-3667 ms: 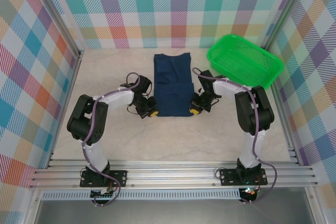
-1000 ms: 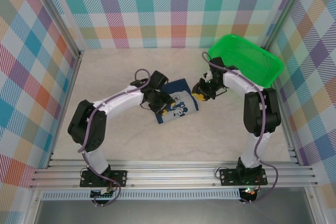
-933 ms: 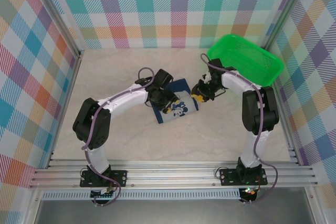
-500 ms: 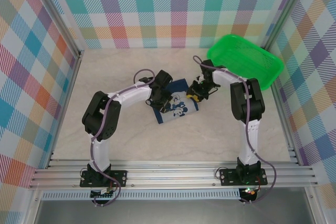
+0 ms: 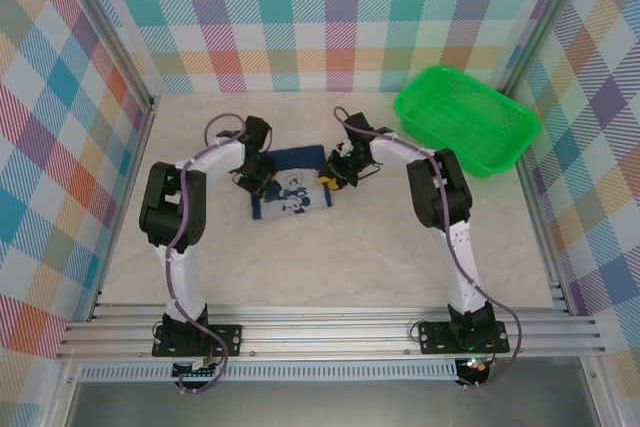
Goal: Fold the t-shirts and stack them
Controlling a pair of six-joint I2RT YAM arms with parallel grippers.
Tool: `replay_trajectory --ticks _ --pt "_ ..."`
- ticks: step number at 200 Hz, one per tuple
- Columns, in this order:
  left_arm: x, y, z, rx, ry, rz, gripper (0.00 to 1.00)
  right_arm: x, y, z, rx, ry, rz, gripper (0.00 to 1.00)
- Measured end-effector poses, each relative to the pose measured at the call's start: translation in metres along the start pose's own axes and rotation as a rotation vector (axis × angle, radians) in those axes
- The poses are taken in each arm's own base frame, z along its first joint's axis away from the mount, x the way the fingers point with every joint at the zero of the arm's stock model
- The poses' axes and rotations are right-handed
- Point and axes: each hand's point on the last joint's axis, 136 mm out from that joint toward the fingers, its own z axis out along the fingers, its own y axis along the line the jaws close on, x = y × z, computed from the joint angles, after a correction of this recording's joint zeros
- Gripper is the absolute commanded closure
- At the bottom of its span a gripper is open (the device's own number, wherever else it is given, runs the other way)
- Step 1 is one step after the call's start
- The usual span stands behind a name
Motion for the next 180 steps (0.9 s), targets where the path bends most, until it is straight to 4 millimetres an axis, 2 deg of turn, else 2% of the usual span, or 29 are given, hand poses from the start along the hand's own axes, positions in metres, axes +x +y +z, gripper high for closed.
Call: replay_trajectory --ticks 18,42,61,78,85,98,111,123,138,153,167,180 --pt "-0.042 0.006 -0.002 -0.016 -0.036 -0.013 0.55 -0.007 0.034 0.024 -0.074 0.028 -0.018 0.68" --pt "-0.095 0.014 -0.012 -0.045 -0.100 0.014 0.52 -0.012 0.069 0.043 -0.145 0.055 -0.040 0.60" --pt "-0.127 0.009 -0.033 -0.041 -0.174 0.054 0.50 -0.011 0.077 0.046 -0.157 0.063 -0.039 0.57" --pt "-0.134 -0.004 -0.055 -0.001 -0.221 0.085 0.49 -0.005 0.079 0.042 -0.145 0.069 -0.033 0.56" --pt "-0.129 -0.008 -0.064 0.015 -0.226 0.093 0.48 -0.003 0.076 0.037 -0.132 0.063 -0.023 0.55" --pt "-0.111 -0.013 -0.079 0.058 -0.224 0.093 0.39 0.002 0.067 0.020 -0.103 0.047 -0.003 0.54" --pt "-0.076 -0.015 -0.089 0.125 -0.192 0.068 0.26 0.007 0.058 -0.009 -0.085 0.014 0.012 0.52" --pt "-0.033 -0.012 -0.092 0.176 -0.144 0.023 0.24 0.011 0.051 -0.041 -0.082 -0.026 0.018 0.52" --pt "0.021 -0.005 -0.085 0.221 -0.081 -0.037 0.24 0.014 0.044 -0.085 -0.098 -0.092 0.010 0.52" --pt "0.063 0.002 -0.069 0.238 -0.036 -0.123 0.25 0.018 0.037 -0.125 -0.121 -0.157 0.000 0.51" --pt "0.082 0.011 -0.053 0.232 -0.024 -0.224 0.27 0.019 0.024 -0.156 -0.137 -0.211 0.003 0.51" --pt "0.084 0.014 -0.044 0.234 -0.035 -0.315 0.27 0.023 0.011 -0.172 -0.136 -0.237 0.011 0.51"
